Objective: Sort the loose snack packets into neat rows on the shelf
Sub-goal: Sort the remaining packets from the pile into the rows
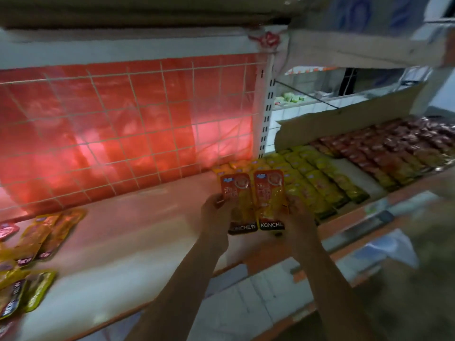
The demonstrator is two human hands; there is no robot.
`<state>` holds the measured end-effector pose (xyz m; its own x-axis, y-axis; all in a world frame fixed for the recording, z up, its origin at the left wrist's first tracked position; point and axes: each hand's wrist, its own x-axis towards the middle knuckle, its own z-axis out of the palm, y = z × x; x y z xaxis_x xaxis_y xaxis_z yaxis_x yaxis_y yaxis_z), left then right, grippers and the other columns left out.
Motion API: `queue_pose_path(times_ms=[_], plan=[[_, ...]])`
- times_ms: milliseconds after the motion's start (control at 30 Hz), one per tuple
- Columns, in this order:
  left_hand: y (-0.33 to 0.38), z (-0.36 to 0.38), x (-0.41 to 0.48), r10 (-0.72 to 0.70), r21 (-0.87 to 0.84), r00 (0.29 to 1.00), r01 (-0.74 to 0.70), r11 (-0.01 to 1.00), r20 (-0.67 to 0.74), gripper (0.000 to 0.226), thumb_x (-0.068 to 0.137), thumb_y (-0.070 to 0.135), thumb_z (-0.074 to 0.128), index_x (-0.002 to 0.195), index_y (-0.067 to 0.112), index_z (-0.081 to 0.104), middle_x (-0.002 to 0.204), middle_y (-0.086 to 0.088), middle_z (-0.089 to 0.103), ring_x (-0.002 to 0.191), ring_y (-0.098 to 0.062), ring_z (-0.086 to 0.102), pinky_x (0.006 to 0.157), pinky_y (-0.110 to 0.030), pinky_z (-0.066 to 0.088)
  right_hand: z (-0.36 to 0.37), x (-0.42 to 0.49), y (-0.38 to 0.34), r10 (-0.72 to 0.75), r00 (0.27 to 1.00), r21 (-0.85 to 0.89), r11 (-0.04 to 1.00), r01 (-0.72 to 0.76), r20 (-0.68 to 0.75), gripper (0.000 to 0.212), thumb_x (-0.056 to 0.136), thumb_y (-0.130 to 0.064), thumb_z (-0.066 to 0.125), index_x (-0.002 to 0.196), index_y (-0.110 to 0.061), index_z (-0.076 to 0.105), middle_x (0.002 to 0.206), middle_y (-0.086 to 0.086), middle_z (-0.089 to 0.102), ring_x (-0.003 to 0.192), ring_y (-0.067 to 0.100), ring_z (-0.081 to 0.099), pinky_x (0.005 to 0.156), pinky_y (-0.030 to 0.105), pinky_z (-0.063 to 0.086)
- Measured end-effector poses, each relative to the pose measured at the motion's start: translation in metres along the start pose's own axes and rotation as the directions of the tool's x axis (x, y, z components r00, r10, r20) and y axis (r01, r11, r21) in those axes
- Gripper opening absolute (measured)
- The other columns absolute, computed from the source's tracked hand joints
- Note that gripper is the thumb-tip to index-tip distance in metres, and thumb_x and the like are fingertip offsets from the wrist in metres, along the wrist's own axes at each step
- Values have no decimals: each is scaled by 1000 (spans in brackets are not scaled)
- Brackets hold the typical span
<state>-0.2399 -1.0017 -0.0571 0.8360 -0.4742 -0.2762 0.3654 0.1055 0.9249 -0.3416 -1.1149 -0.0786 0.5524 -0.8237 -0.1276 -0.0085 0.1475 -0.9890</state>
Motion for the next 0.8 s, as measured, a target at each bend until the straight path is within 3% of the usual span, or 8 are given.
queue_pose_path(times_ms=[100,200,267,333,433,567,700,800], plan=[[-14,58,9,0,28,999,-1,1000,50,16,84,-2,60,85,12,66,92,-15,67,81,-30,64,79,-45,52,-54,15,-13,-33,999,-11,999,33,4,37,72,-7,65,109,-13,65,101,16,69,96,37,66,84,58,52],[-29,108,20,-25,94,996,17,995,90,5,81,12,68,78,15,70,90,-15,69,90,-41,65,85,-55,51,-105,27,-25,-97,994,-42,995,95,-43,24,73,6,54,96,5,60,97,33,58,82,43,60,78,45,49],[-36,140,25,-26,151,994,10,989,106,3,81,21,70,83,18,70,93,-12,71,92,-39,67,85,-59,52,-133,36,-31,-114,990,-52,993,110,-87,25,74,9,50,83,-6,68,88,28,63,80,43,60,74,44,48],[-41,169,30,-3,205,994,-21,979,113,9,78,27,72,84,21,69,92,-9,72,91,-33,68,84,-54,54,-155,45,-38,-128,987,-44,991,125,-94,32,73,5,53,87,-16,72,92,13,72,89,40,66,80,49,54],[-46,208,42,79,306,988,-117,945,133,7,81,27,72,81,22,66,87,-5,71,81,-22,67,75,-38,55,-185,61,-42,-123,975,1,992,125,-187,42,80,14,51,76,-22,71,79,1,71,84,32,66,80,44,53],[-49,254,73,174,412,972,-226,883,160,13,85,24,69,94,14,69,76,2,69,69,-14,65,58,-24,50,-221,96,-47,-101,960,37,993,114,-260,35,82,13,49,96,-17,62,91,6,67,88,30,65,82,43,54],[-51,296,116,243,468,966,-257,845,92,17,79,23,75,93,18,66,78,6,66,81,-17,66,79,-37,56,-254,142,-61,-109,945,46,991,129,-309,36,81,18,48,83,-17,58,77,5,62,80,27,58,76,43,48],[-54,323,143,266,565,963,-240,789,37,32,74,28,78,102,17,67,94,-1,68,89,-20,66,83,-41,56,-269,177,-72,-142,956,-25,990,141,-257,25,78,12,50,71,-11,56,70,8,55,73,25,51,68,39,42]])
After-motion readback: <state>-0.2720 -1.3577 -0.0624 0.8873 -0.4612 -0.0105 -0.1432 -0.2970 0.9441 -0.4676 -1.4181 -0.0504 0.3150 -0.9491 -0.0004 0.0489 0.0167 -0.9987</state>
